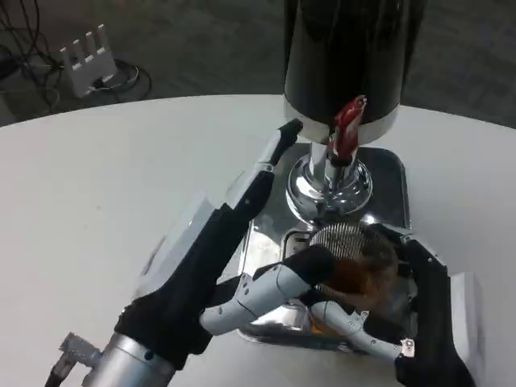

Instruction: Grasp the cup under the faucet to collect the drink, then remove the cup.

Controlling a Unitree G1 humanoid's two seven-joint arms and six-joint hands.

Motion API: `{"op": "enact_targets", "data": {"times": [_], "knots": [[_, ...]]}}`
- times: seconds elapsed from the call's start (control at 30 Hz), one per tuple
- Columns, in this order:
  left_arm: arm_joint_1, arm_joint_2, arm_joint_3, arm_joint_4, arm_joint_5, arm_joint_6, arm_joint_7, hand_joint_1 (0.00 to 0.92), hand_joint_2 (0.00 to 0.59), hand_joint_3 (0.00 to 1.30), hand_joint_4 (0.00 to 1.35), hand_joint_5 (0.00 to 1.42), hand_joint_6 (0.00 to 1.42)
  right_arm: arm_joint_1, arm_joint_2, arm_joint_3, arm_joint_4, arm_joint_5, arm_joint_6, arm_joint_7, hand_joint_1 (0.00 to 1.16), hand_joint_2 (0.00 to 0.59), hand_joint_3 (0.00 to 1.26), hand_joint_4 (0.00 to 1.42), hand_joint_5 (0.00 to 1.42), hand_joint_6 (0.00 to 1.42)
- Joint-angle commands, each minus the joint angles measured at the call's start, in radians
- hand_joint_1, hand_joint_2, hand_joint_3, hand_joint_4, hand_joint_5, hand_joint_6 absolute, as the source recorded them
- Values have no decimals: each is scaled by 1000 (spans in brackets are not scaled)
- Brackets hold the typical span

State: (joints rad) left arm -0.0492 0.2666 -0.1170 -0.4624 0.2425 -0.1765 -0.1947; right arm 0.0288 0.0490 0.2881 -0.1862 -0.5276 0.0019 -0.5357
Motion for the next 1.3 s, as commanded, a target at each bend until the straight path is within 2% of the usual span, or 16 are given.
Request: {"op": "enact_targets", "data": {"times": [0.03,0.17,0.27,0.43,0.67,0.77,0.93,1.13,1.3], "knots": [[60,28,-6,11,2,-50,-18,0,73,0,0,0,0,31,24,19,-71,-12,-33,12,965,101,808,910,1126,1307],[86,56,0,10,20,-76,-22,0,72,0,0,0,0,66,13,30,-107,-17,-38,34,963,98,808,907,1124,1308],[114,114,29,22,52,-127,-24,0,72,0,0,0,0,95,6,34,-139,-14,-45,54,962,96,808,907,1123,1308],[159,174,68,50,83,-199,-19,0,68,0,0,0,0,106,-5,38,-167,-4,-51,103,961,94,808,909,1122,1308],[202,231,114,62,132,-264,-17,0,68,0,0,0,0,115,-20,41,-199,-1,-61,160,957,92,808,906,1122,1308],[212,249,128,65,161,-285,-13,0,67,0,0,0,0,123,-24,32,-218,5,-52,180,954,91,808,905,1122,1308],[225,279,153,98,185,-324,-14,0,66,0,0,0,0,134,-54,6,-262,14,-45,241,953,87,808,905,1124,1308],[256,336,214,139,297,-405,34,0,64,0,0,0,0,159,-65,2,-312,21,-45,299,949,86,808,907,1135,1308],[309,342,266,107,384,-436,78,0,60,0,0,0,0,196,-69,-7,-374,33,-38,342,948,88,808,909,1138,1308]]}}
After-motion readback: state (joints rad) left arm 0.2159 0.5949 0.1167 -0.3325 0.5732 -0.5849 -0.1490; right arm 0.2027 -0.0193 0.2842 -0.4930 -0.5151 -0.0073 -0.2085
